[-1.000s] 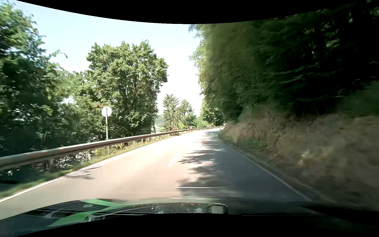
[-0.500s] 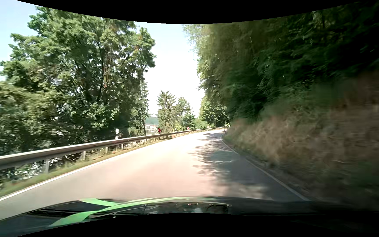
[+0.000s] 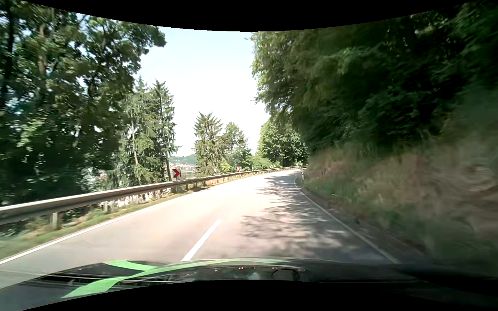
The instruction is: Follow the waypoints while adhering to traffic rules and regulations
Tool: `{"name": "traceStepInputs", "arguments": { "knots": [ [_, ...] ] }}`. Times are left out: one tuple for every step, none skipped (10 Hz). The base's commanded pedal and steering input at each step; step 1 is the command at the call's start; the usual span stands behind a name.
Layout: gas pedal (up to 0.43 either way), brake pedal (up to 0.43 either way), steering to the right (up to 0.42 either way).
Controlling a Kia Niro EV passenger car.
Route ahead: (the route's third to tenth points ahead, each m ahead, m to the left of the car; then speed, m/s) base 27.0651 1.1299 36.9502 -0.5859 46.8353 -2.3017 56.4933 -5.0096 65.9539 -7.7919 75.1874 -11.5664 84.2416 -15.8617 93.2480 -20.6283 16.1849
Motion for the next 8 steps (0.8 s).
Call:
{"name": "traceStepInputs", "arguments": {
  "knots": [
    [0.118,0.000,0.011],
    [0.130,0.000,0.012],
    [0.138,0.000,0.012],
    [0.138,0.000,0.014],
    [0.138,0.000,0.017],
    [0.138,0.000,0.019],
    [0.138,0.000,0.019],
    [0.138,0.000,0.020]
  ]
}}
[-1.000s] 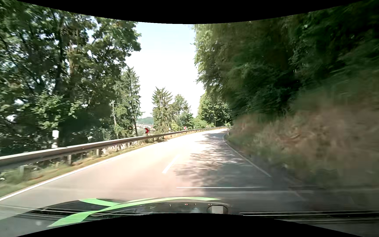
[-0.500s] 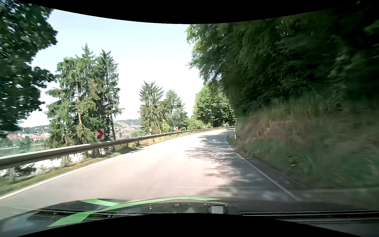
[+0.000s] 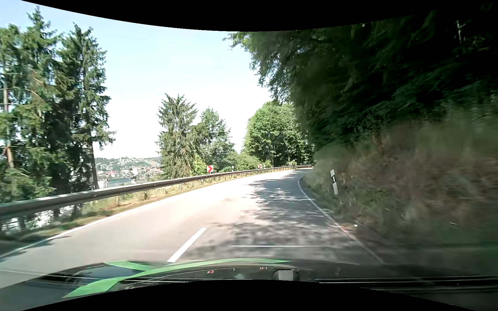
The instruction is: Follow the waypoints while adhering to traffic rules and regulations
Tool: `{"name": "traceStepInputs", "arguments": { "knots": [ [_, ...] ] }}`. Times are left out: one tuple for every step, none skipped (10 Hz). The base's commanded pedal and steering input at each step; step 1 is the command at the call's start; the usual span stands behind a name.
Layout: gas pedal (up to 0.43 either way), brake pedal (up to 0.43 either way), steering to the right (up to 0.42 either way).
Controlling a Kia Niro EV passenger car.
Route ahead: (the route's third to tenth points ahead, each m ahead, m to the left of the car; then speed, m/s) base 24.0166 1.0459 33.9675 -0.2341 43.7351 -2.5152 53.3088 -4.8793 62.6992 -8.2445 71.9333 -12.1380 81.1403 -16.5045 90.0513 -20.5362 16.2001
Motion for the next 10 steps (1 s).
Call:
{"name": "traceStepInputs", "arguments": {
  "knots": [
    [0.157,0.000,0.020],
    [0.169,0.000,0.021],
    [0.169,0.000,0.023],
    [0.157,0.000,0.026],
    [0.150,0.000,0.028],
    [0.138,0.000,0.030],
    [0.138,0.000,0.030],
    [0.087,0.000,0.030],
    [0.067,0.000,0.030],
    [0.067,0.000,0.030]
  ]
}}
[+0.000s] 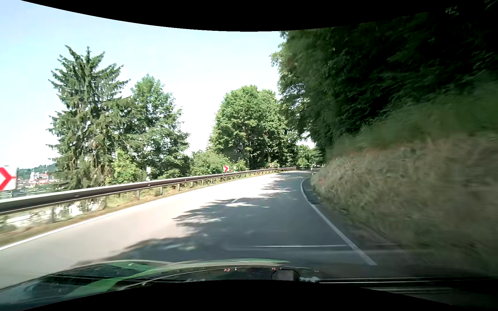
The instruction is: Follow the waypoints while adhering to traffic rules and regulations
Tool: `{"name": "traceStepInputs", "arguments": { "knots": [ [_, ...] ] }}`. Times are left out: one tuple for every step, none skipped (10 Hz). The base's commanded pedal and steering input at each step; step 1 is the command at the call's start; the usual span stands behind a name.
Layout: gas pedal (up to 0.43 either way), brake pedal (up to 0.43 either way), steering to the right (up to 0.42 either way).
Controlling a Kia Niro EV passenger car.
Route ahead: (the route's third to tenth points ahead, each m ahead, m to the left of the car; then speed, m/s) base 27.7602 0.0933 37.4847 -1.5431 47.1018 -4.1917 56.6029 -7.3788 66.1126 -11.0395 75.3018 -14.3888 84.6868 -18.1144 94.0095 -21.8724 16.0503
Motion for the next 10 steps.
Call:
{"name": "traceStepInputs", "arguments": {
  "knots": [
    [0.067,0.000,0.030],
    [0.067,0.000,0.031],
    [0.079,0.000,0.033],
    [0.087,0.000,0.035],
    [0.098,0.000,0.036],
    [0.118,0.000,0.036],
    [0.130,0.000,0.036],
    [0.150,0.000,0.036],
    [0.177,0.000,0.036],
    [0.197,0.000,0.035]
  ]
}}
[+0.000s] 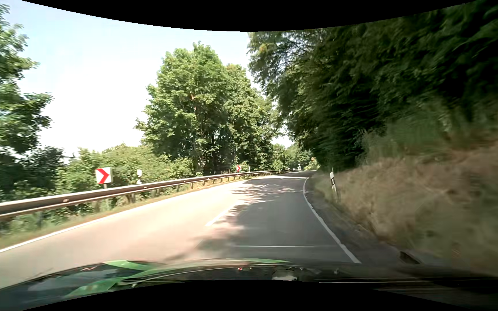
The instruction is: Follow the waypoints while adhering to traffic rules and regulations
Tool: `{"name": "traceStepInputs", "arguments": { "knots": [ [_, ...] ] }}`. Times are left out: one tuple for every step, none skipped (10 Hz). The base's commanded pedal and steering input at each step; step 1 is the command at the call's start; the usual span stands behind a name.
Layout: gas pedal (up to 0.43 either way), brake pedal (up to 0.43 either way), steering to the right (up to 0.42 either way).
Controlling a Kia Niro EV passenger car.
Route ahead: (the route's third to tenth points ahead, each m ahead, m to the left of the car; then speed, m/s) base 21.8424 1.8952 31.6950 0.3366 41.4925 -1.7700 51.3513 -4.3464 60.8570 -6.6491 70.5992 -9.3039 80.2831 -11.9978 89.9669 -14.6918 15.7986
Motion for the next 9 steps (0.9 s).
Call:
{"name": "traceStepInputs", "arguments": {
  "knots": [
    [0.220,0.000,0.033],
    [0.220,0.000,0.032],
    [0.228,0.000,0.033],
    [0.248,0.000,0.033],
    [0.248,0.000,0.032],
    [0.260,0.000,0.031],
    [0.268,0.000,0.030],
    [0.268,0.000,0.028],
    [0.268,0.000,0.028]
  ]
}}
